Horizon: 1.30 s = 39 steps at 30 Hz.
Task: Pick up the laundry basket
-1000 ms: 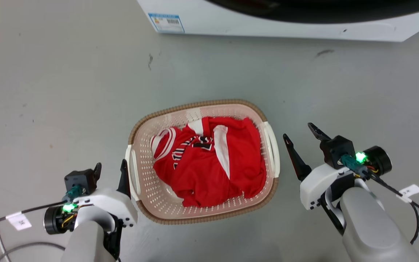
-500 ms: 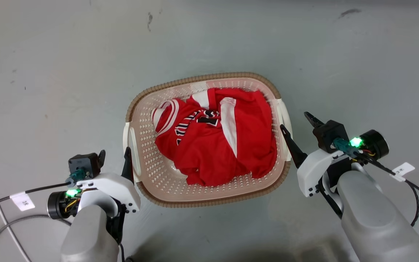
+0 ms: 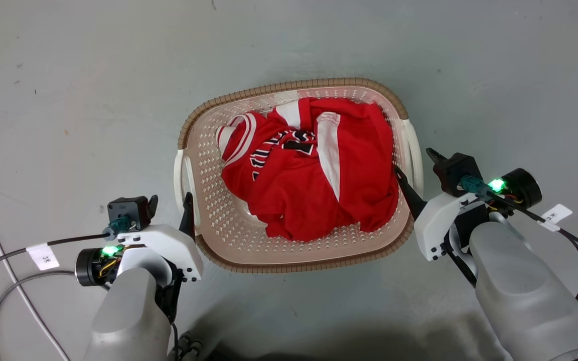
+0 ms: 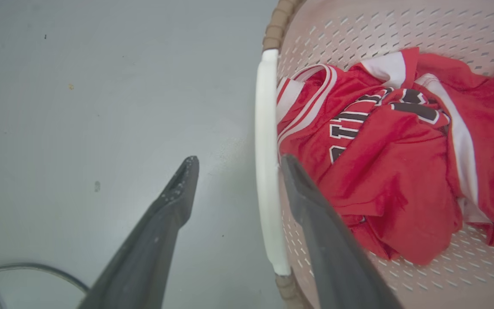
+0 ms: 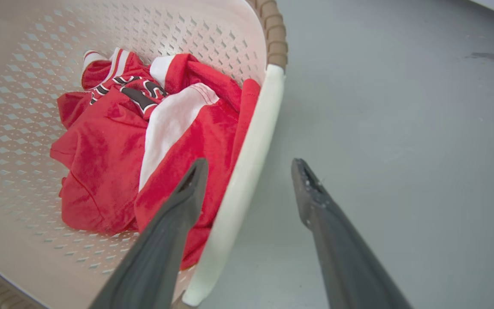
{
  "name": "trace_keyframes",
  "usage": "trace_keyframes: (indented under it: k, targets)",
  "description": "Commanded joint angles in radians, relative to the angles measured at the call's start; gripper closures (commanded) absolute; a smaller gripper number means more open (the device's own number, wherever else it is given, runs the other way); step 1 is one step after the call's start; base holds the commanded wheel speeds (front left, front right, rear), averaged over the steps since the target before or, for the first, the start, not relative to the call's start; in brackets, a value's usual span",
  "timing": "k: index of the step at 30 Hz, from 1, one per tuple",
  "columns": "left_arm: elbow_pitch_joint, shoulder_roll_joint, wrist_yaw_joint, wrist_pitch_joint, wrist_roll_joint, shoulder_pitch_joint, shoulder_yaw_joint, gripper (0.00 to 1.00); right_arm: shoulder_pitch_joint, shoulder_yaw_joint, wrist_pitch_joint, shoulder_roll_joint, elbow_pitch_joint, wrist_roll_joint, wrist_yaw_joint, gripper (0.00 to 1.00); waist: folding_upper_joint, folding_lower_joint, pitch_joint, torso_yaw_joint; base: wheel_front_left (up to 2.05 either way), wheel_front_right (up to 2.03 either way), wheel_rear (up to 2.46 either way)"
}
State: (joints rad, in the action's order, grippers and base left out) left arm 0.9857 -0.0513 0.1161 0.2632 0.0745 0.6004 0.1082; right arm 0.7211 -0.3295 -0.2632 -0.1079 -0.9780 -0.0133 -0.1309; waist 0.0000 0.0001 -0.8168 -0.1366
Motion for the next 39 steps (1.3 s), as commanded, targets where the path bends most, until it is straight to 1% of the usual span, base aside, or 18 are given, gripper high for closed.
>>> trace_keyframes:
  k: [1,15,16,17,18,19,25,29,33,39]
  targets:
    - [0.009,0.000,0.003,0.003,0.007,0.020,-0.005,0.00,0.021,-0.006,-0.002,0.000,-0.014,-0.007,0.000,0.00,0.0000,-0.0001,-0.010,-0.002,0.00,0.00,0.00]
    - [0.113,0.001,0.011,0.002,0.042,0.080,-0.072,0.00,0.066,-0.044,-0.002,0.012,-0.107,-0.020,0.000,0.00,0.0000,-0.0001,-0.052,-0.003,0.00,0.00,0.00]
    - [0.124,0.001,0.011,0.003,0.045,0.086,-0.079,0.27,0.068,-0.046,-0.002,0.013,-0.113,-0.020,0.000,0.00,0.0000,-0.0001,-0.053,-0.002,0.00,0.00,0.00]
    - [0.135,0.000,0.011,0.002,0.049,0.092,-0.085,0.88,0.070,-0.048,-0.002,0.015,-0.120,-0.019,0.000,0.00,0.0000,-0.0001,-0.055,-0.002,0.00,0.00,0.00]
    - [0.146,0.001,0.012,0.003,0.052,0.097,-0.091,1.00,0.075,-0.051,-0.002,0.016,-0.124,-0.020,0.000,0.53,0.0000,-0.0001,-0.056,-0.001,0.00,0.00,0.00]
    - [0.156,0.001,0.012,0.002,0.054,0.102,-0.097,1.00,0.080,-0.055,-0.002,0.018,-0.130,-0.020,0.000,1.00,0.0000,-0.0001,-0.058,0.000,0.00,0.00,0.00]
    - [0.176,0.003,0.012,-0.001,0.067,0.128,-0.117,1.00,0.102,-0.072,-0.002,0.021,-0.159,-0.012,0.000,1.00,0.0000,-0.0001,-0.061,0.007,0.00,0.00,0.00]
    - [0.180,0.003,0.012,0.000,0.084,0.128,-0.136,1.00,0.098,-0.091,-0.002,0.024,-0.174,-0.012,0.000,1.00,0.0000,-0.0001,-0.043,0.007,0.00,0.00,0.00]
    - [0.184,-0.002,0.013,0.001,0.101,0.105,-0.154,1.00,0.082,-0.109,-0.003,0.036,-0.188,-0.007,-0.001,1.00,0.0000,-0.0001,-0.011,0.007,0.00,0.00,0.00]
    - [0.202,-0.008,0.013,0.002,0.143,0.067,-0.199,1.00,0.046,-0.140,-0.003,0.046,-0.229,0.023,-0.002,1.00,0.0000,-0.0001,0.098,0.014,0.00,0.00,0.00]
